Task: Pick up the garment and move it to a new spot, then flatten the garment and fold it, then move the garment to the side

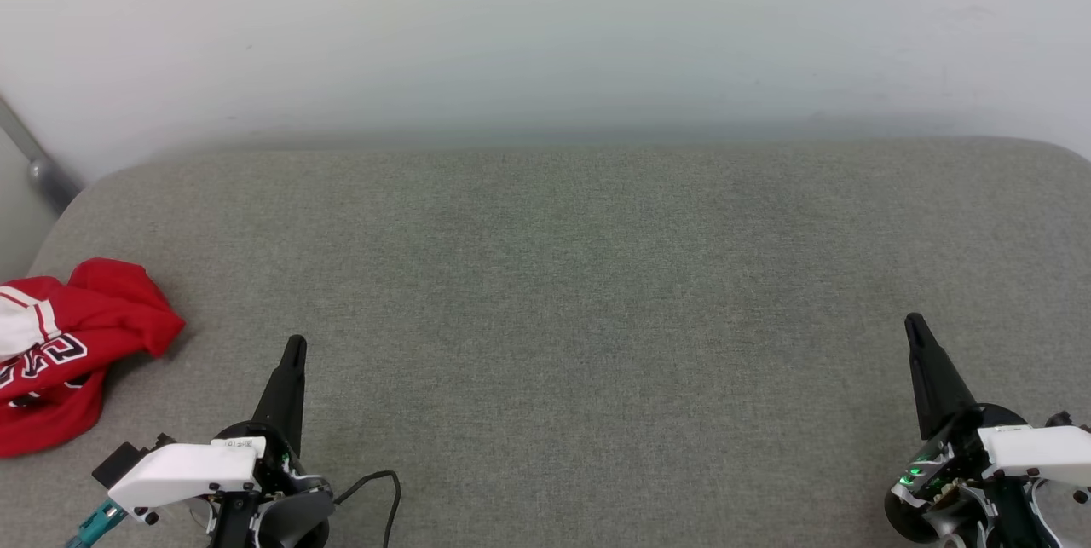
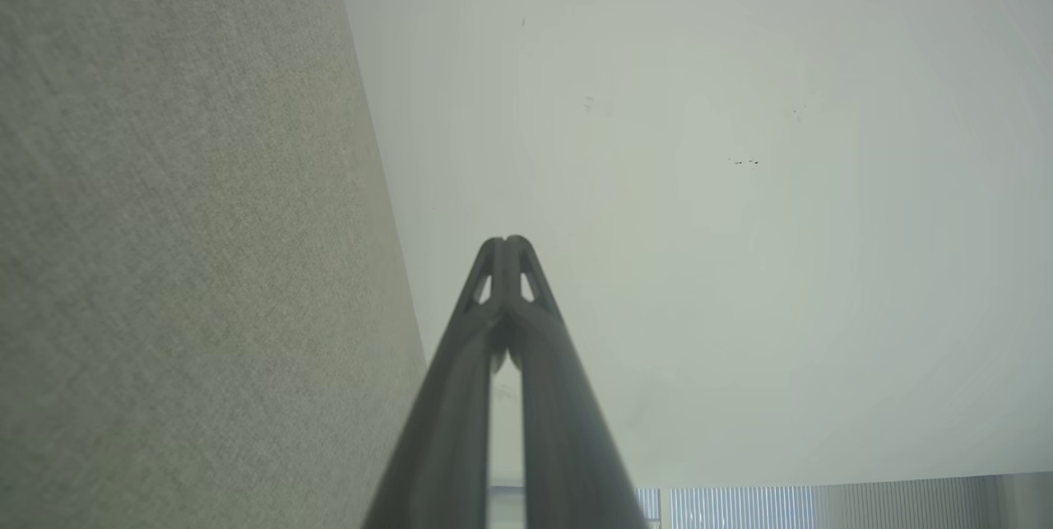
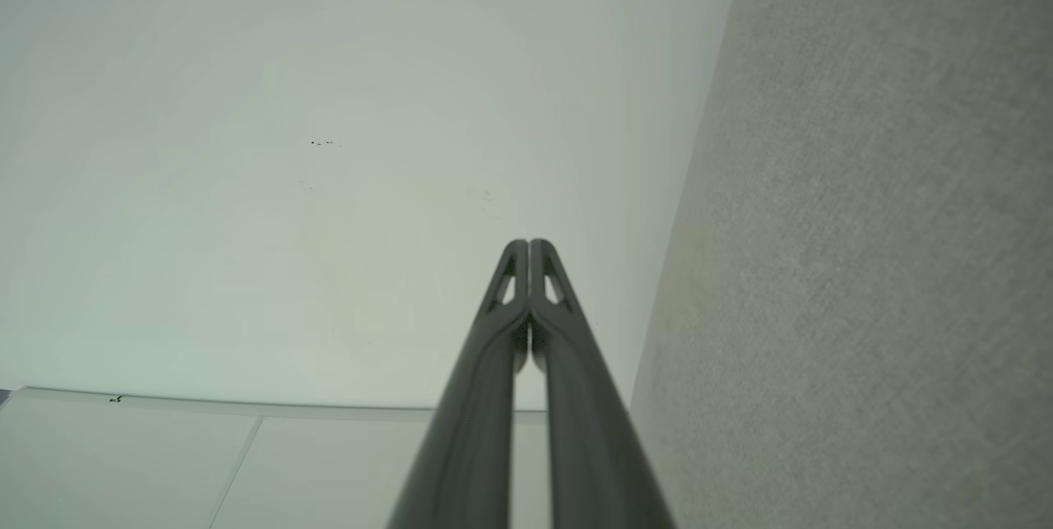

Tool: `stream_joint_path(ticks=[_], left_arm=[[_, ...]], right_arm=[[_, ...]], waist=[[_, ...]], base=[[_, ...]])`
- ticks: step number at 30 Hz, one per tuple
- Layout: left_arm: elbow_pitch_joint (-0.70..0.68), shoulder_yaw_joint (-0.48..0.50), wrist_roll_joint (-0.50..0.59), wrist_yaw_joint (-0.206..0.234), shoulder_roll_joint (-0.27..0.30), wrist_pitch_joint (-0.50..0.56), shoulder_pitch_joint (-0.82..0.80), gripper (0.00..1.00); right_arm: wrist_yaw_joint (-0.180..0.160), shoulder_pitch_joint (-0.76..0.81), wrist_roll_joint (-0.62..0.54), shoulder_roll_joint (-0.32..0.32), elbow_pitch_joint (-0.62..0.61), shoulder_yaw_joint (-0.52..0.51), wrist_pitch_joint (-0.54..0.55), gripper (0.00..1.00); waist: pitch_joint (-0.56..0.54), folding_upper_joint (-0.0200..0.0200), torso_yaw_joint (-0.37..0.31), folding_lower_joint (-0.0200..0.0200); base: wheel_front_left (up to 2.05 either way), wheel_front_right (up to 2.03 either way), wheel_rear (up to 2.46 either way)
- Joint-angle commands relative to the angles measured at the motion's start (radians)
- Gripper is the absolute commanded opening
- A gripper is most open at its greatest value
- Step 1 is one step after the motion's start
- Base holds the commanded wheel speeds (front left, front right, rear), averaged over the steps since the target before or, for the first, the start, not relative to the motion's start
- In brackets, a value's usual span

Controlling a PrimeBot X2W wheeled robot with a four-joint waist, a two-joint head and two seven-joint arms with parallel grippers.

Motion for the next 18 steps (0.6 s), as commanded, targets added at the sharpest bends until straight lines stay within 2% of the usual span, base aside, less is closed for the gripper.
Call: stream_joint_path(ticks=[1,2,3,12,18], left_arm=[[0.000,0.002,0.001,-0.002,-0.002,0.002,-0.007,0.00],[0.000,0.002,0.001,-0.002,-0.002,0.002,-0.007,0.00],[0.003,-0.001,0.000,0.000,0.000,0.000,0.001,1.00],[-0.015,-0.012,0.018,0.000,-0.002,-0.033,0.025,1.00],[-0.047,0.008,0.130,0.020,-0.002,-0.062,0.028,1.00]], right_arm=[[0.000,-0.014,-0.004,0.005,0.001,0.001,0.001,0.00],[-0.001,-0.014,-0.004,0.005,0.001,0.001,0.001,0.00],[0.000,0.002,0.000,0.000,0.003,0.000,0.000,1.00],[0.000,0.026,-0.031,0.001,0.011,0.000,-0.032,1.00],[0.000,0.033,-0.165,0.001,-0.027,-0.012,-0.062,1.00]], waist=[[0.000,0.0000,0.000,0.0000],[0.000,0.0000,0.000,0.0000],[0.000,0.0000,0.000,0.0000],[0.000,0.0000,0.000,0.0000],[0.001,0.0000,-0.001,0.0000]], base=[[0.00,0.00,0.00],[0.00,0.00,0.00],[0.00,0.00,0.00],[0.00,0.00,0.00],[0.00,0.00,0.00]])
